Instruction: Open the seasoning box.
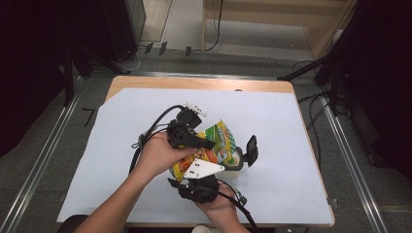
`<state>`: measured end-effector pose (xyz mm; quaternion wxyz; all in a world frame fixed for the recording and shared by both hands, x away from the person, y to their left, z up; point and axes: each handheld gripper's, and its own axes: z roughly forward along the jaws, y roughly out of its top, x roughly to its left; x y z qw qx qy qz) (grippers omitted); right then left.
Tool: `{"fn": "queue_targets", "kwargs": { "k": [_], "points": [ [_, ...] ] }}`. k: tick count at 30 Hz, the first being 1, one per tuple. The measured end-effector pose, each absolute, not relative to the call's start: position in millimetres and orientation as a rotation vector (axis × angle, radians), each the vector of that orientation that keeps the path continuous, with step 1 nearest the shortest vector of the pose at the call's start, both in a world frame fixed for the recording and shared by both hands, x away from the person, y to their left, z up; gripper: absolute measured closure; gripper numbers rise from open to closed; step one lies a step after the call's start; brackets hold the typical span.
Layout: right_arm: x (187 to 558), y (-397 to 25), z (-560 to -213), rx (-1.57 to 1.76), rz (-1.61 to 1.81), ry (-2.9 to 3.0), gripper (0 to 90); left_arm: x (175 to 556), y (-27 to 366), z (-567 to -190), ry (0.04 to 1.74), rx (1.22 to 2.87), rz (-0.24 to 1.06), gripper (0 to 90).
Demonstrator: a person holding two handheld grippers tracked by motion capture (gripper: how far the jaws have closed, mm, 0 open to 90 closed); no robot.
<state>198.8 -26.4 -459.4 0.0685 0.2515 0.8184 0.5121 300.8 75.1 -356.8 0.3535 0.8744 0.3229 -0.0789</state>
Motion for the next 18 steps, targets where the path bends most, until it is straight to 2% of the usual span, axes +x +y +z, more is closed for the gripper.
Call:
{"fn": "queue_targets", "kwargs": {
  "k": [3, 11, 15, 18],
  "points": [
    [200.2, -29.3, -457.0, 0.79, 1.619, 2.453, 67.3, 303.1, 78.6, -354.8, 0.822, 2.21, -0.236, 70.9],
    [203.6, -34.7, -453.7, 0.824, 1.72, 2.437, 67.2, 303.3, 80.8, -352.5, 0.825, 2.205, -0.226, 62.0],
    [203.7, -35.0, -453.3, 0.82, 1.723, 2.433, 66.9, 300.9, 80.7, -349.4, 0.823, 2.227, -0.196, 61.4],
    [203.9, -34.5, -453.7, 0.822, 1.712, 2.43, 67.0, 297.4, 78.5, -348.9, 0.784, 2.249, -0.139, 65.7]
  ]
}}
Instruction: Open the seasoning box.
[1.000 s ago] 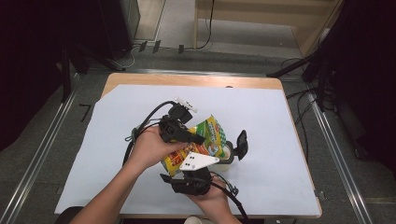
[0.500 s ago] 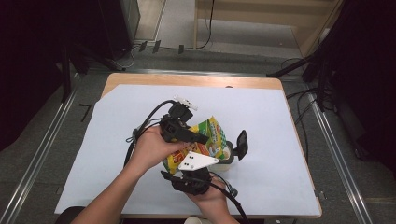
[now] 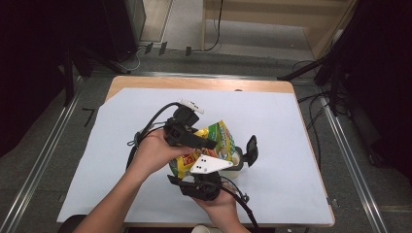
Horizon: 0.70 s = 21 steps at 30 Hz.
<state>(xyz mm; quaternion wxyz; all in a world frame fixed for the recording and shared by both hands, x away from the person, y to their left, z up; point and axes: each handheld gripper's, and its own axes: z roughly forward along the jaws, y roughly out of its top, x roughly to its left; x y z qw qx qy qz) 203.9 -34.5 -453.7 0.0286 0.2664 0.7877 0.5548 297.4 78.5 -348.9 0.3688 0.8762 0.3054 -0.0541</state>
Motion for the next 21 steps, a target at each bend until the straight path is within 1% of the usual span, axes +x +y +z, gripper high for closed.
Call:
{"fn": "queue_targets", "kwargs": {
  "k": [2, 3, 5, 6, 8, 12, 14, 16, 17, 19, 21],
  "points": [
    [205, -34, -455, 0.818, 1.697, 2.431, 67.1, 297, 78, -349, 0.775, 2.251, -0.12, 67.5],
    [205, -34, -455, 0.818, 1.696, 2.43, 67.1, 298, 78, -349, 0.79, 2.244, -0.131, 68.2],
    [205, -34, -454, 0.817, 1.696, 2.436, 67.1, 301, 79, -350, 0.808, 2.255, -0.166, 70.0],
    [205, -34, -454, 0.812, 1.691, 2.441, 67.1, 304, 79, -352, 0.834, 2.268, -0.219, 70.3],
    [203, -32, -454, 0.785, 1.665, 2.453, 67.0, 306, 78, -353, 0.848, 2.289, -0.262, 73.9],
    [205, -30, -452, 0.771, 1.645, 2.459, 66.7, 313, 76, -351, 0.863, 2.316, -0.273, 79.8],
    [206, -29, -450, 0.77, 1.648, 2.463, 65.9, 315, 75, -348, 0.876, 2.315, -0.254, 82.3],
    [209, -27, -448, 0.773, 1.65, 2.47, 62.1, 314, 75, -346, 0.874, 2.301, -0.222, 84.1],
    [210, -26, -448, 0.78, 1.643, 2.476, 61.3, 314, 75, -347, 0.881, 2.299, -0.231, 85.4],
    [210, -26, -450, 0.784, 1.645, 2.476, 64.7, 314, 75, -348, 0.869, 2.31, -0.243, 85.6],
    [208, -26, -451, 0.775, 1.624, 2.475, 66.0, 314, 75, -349, 0.873, 2.299, -0.26, 86.0]
  ]
}}
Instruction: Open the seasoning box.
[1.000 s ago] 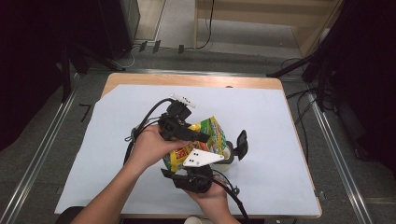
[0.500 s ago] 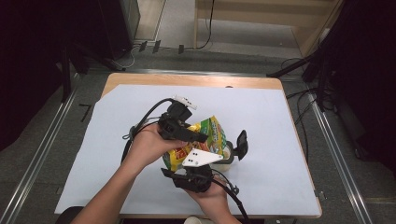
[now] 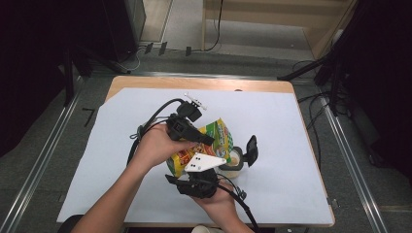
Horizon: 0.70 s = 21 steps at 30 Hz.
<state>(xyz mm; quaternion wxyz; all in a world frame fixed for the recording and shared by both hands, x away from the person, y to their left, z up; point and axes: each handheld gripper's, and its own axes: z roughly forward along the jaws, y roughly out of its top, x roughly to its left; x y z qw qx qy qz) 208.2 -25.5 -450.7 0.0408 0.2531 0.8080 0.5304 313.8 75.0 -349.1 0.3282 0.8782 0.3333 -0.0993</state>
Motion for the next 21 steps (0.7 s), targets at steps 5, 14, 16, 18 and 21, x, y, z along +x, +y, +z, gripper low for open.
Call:
{"fn": "queue_targets", "kwargs": {
  "k": [5, 14, 16, 18, 21],
  "points": [
    [207.2, -26.1, -451.5, 0.782, 1.606, 2.466, 67.1, 311.3, 72.5, -348.6, 0.846, 2.291, -0.25, 85.0],
    [209.6, -27.6, -445.2, 0.825, 1.675, 2.461, 67.7, 311.7, 73.0, -344.7, 0.867, 2.247, -0.239, 79.3],
    [209.4, -27.5, -443.9, 0.839, 1.692, 2.466, 67.6, 313.5, 73.4, -345.8, 0.87, 2.25, -0.245, 78.7],
    [209.7, -27.8, -443.7, 0.847, 1.691, 2.471, 67.5, 314.2, 72.7, -346.4, 0.872, 2.247, -0.259, 78.0],
    [210.1, -28.8, -443.5, 0.857, 1.691, 2.47, 67.3, 314.1, 71.2, -346.4, 0.867, 2.247, -0.254, 77.0]
  ]
}}
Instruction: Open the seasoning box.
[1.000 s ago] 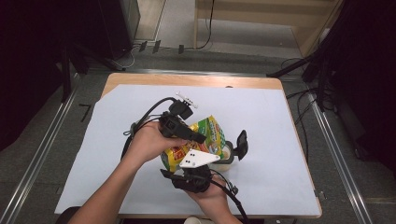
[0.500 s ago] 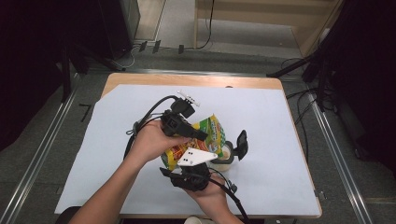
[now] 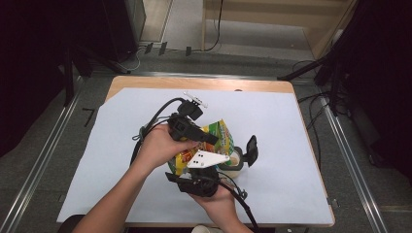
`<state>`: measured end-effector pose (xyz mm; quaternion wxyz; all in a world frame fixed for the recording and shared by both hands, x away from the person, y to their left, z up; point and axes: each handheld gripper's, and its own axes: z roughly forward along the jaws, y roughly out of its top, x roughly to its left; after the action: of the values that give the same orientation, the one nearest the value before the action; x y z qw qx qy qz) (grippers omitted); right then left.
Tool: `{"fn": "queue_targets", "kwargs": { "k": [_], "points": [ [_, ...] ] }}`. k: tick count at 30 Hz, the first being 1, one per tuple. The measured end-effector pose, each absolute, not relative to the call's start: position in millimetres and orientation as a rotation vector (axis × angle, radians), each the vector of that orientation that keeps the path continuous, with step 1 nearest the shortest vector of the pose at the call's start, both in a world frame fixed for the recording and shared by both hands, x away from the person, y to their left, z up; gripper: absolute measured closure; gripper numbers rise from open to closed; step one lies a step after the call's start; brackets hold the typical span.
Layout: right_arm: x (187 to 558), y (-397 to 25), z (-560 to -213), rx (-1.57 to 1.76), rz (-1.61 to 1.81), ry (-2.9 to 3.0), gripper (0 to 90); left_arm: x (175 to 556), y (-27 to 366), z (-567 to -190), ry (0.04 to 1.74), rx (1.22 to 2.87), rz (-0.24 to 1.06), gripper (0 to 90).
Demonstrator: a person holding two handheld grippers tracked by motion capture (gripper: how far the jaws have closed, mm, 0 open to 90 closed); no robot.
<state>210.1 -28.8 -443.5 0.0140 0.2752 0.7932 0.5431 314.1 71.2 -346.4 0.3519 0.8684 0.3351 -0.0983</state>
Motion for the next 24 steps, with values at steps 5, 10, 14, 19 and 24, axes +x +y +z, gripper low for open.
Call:
{"fn": "queue_targets", "kwargs": {
  "k": [5, 10, 14, 19, 24],
  "points": [
    [209.8, -28.9, -443.4, 0.836, 1.688, 2.475, 64.4, 315.2, 71.1, -346.5, 0.874, 2.25, -0.253, 78.1],
    [208.2, -28.0, -443.3, 0.816, 1.669, 2.472, 64.2, 313.1, 69.5, -345.2, 0.86, 2.253, -0.234, 79.4],
    [208.0, -28.4, -443.2, 0.81, 1.652, 2.461, 67.2, 311.7, 69.1, -343.8, 0.847, 2.247, -0.221, 79.4],
    [208.9, -28.4, -444.0, 0.811, 1.654, 2.458, 67.0, 311.3, 68.3, -344.0, 0.849, 2.256, -0.21, 79.3],
    [209.4, -28.4, -444.3, 0.81, 1.658, 2.461, 63.3, 310.8, 67.8, -343.4, 0.848, 2.253, -0.192, 79.3]
  ]
}}
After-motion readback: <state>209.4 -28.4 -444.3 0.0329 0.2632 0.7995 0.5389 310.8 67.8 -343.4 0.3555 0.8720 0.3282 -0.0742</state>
